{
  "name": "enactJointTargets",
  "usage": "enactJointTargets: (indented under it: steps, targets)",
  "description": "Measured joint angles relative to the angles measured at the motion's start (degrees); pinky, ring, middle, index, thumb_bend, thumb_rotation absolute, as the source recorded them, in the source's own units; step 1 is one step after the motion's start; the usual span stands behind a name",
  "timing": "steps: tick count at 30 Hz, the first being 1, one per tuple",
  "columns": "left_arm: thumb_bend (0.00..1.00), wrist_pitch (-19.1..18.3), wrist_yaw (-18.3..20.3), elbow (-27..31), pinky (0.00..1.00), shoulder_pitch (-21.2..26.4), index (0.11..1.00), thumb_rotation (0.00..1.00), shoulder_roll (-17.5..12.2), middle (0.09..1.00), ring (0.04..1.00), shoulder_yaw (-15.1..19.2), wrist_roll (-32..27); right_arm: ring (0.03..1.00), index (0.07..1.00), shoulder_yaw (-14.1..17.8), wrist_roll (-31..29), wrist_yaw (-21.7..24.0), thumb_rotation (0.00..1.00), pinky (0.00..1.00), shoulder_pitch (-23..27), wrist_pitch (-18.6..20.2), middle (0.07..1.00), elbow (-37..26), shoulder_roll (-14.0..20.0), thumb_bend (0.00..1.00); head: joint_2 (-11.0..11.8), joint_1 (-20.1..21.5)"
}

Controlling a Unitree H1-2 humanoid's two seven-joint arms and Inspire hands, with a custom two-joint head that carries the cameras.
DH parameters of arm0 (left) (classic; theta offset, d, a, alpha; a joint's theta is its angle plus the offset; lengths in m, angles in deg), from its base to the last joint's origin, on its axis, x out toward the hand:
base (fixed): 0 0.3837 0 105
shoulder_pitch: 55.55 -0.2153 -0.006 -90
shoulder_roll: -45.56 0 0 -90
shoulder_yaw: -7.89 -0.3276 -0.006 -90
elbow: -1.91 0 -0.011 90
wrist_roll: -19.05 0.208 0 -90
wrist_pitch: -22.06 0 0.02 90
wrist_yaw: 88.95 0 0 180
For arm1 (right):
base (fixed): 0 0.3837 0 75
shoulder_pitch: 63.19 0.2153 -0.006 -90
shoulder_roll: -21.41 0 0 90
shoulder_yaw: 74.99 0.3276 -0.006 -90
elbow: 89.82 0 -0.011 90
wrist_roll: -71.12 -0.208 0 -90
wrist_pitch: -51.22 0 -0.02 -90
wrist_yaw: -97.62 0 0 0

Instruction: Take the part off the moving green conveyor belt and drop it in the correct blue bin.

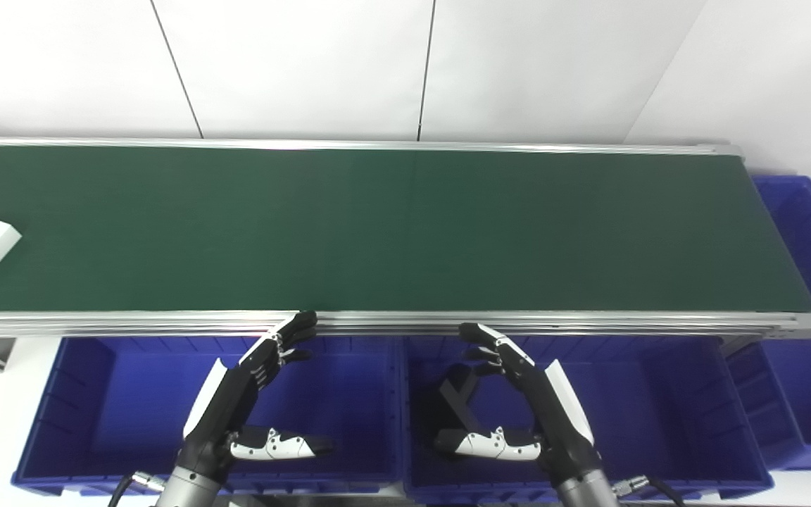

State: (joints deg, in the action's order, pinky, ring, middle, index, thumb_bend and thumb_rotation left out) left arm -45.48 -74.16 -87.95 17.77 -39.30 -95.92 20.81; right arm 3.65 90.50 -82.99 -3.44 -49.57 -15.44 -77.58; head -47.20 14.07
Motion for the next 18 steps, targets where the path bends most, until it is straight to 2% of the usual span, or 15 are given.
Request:
enactJointTargets:
  steps: [4,5,6,7,10,12,15,17,18]
  targets:
    - [0.86,0.30,0.00,-0.71,0.77,0.01,0.866,0.25,0.09,0.886,0.857,-0.07,-0.05,0.760,0.837,0.11,-0.01,0.00,0.38,0.68,-0.07,-0.01,0.831,0.01,0.06,0.89,0.97,-3.77]
    - [0.87,0.32,-0.01,-0.98,0.77,0.01,0.864,0.25,0.16,0.884,0.855,-0.12,-0.03,0.757,0.836,0.20,0.01,-0.01,0.38,0.67,-0.08,-0.01,0.828,0.01,0.10,0.89,1.75,-7.18]
    - [0.87,0.33,-0.03,-1.05,0.77,-0.04,0.862,0.26,0.27,0.882,0.854,-0.24,0.03,0.753,0.833,0.41,0.02,-0.01,0.37,0.68,-0.10,-0.02,0.822,0.03,0.21,0.89,1.76,-7.21]
    - [0.87,0.45,-0.04,-1.05,0.77,-0.05,0.861,0.26,0.48,0.881,0.854,-0.40,0.10,0.752,0.832,0.63,0.00,-0.02,0.37,0.68,-0.14,-0.05,0.820,0.10,0.37,0.89,2.72,-10.60]
    - [0.88,0.79,-0.24,-1.07,0.77,-0.06,0.857,0.25,1.28,0.872,0.850,-0.88,1.17,0.767,0.838,1.54,-0.64,-0.02,0.32,0.70,-0.24,-0.57,0.829,0.93,1.41,0.86,4.83,-17.04]
    - [0.88,0.89,-0.48,-1.25,0.77,-0.15,0.858,0.25,2.22,0.871,0.847,-1.28,1.87,0.772,0.840,1.97,-1.06,-0.02,0.30,0.71,-0.47,-0.85,0.830,0.93,2.16,0.86,4.84,-17.05]
    - [0.88,0.98,-0.92,-1.50,0.77,-0.37,0.859,0.26,2.93,0.876,0.844,-1.67,3.34,0.776,0.839,2.33,-1.56,-0.02,0.26,0.73,-0.77,-1.02,0.827,0.94,2.55,0.85,7.20,-17.84]
    - [0.88,1.04,-1.36,-1.52,0.77,-0.64,0.858,0.26,3.16,0.874,0.842,-1.83,4.44,0.770,0.835,2.35,-1.76,-0.02,0.26,0.71,-0.91,-1.57,0.827,1.11,2.57,0.85,7.21,-17.85]
    - [0.88,1.11,-1.43,-1.69,0.77,-0.72,0.857,0.26,3.38,0.874,0.842,-1.87,4.69,0.769,0.835,2.39,-1.78,-0.02,0.26,0.71,-0.95,-1.91,0.829,1.33,2.62,0.85,7.99,-17.93]
